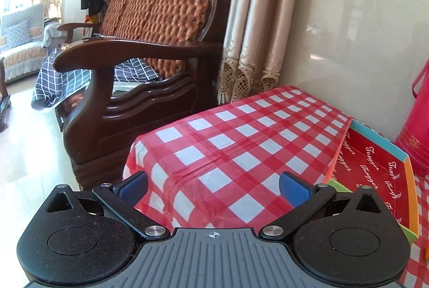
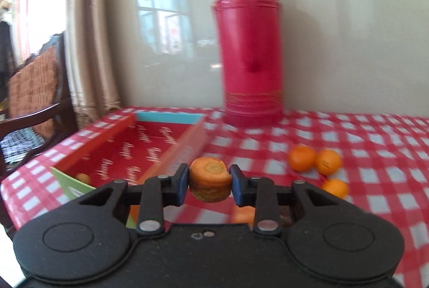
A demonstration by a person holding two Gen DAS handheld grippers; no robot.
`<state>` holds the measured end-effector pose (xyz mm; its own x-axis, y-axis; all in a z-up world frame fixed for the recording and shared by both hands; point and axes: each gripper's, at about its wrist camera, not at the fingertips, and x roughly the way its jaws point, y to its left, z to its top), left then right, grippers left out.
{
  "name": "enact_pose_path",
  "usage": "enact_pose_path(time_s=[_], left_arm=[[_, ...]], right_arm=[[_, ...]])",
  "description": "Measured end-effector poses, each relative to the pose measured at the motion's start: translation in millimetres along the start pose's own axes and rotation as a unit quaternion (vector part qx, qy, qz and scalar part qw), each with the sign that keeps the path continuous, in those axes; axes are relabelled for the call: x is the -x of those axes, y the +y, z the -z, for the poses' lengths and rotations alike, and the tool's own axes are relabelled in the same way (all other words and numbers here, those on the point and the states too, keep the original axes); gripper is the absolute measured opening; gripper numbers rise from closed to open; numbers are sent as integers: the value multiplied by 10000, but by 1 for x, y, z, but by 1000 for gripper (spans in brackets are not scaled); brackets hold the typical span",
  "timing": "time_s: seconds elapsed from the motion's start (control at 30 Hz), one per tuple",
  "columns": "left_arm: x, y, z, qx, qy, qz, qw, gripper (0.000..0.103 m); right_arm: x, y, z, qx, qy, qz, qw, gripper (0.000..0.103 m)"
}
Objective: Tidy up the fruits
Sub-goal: 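Grasp an orange carrot-like piece with the right gripper, then drop the orange piece into the box by opening the right gripper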
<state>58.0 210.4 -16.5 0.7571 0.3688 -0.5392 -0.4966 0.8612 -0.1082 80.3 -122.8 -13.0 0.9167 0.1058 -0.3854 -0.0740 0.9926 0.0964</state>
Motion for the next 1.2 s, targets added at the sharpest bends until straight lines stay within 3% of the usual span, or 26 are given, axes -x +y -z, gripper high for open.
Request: enact_pose_path(time_s=[0.2, 0.43, 0.47, 0.53, 0.63, 0.8, 1.03, 1.2], left_arm=[[0, 10, 2, -46, -72, -112, 9999, 103], [-3, 23, 0, 103, -25, -115, 9999, 103], [-3, 23, 0, 107, -23, -114, 9999, 103], [-4, 23, 0, 108, -17, -109, 9999, 103], [-4, 20, 1, 51, -7, -75, 10000, 103], [0, 6, 3, -154, -59, 5, 9999, 103], [12, -34, 8, -625, -98, 322, 9975, 103], [30, -81, 20, -1239, -268, 685, 9896, 103]], right_arm=[[-34, 48, -15, 435, 178, -577, 9972, 25], [-63, 82, -12, 901, 520, -743, 9918, 25], [-65, 84, -11, 945, 554, -751, 9911, 27], [-66, 87, -10, 1013, 596, -692, 9907, 42], [-58, 85, -11, 1008, 480, -691, 9913, 47], [-43, 70, -12, 984, 266, -400, 9940, 63], [-22, 32, -9, 682, 138, 285, 9972, 72], [-4, -3, -3, 463, -29, 785, 9958, 75]])
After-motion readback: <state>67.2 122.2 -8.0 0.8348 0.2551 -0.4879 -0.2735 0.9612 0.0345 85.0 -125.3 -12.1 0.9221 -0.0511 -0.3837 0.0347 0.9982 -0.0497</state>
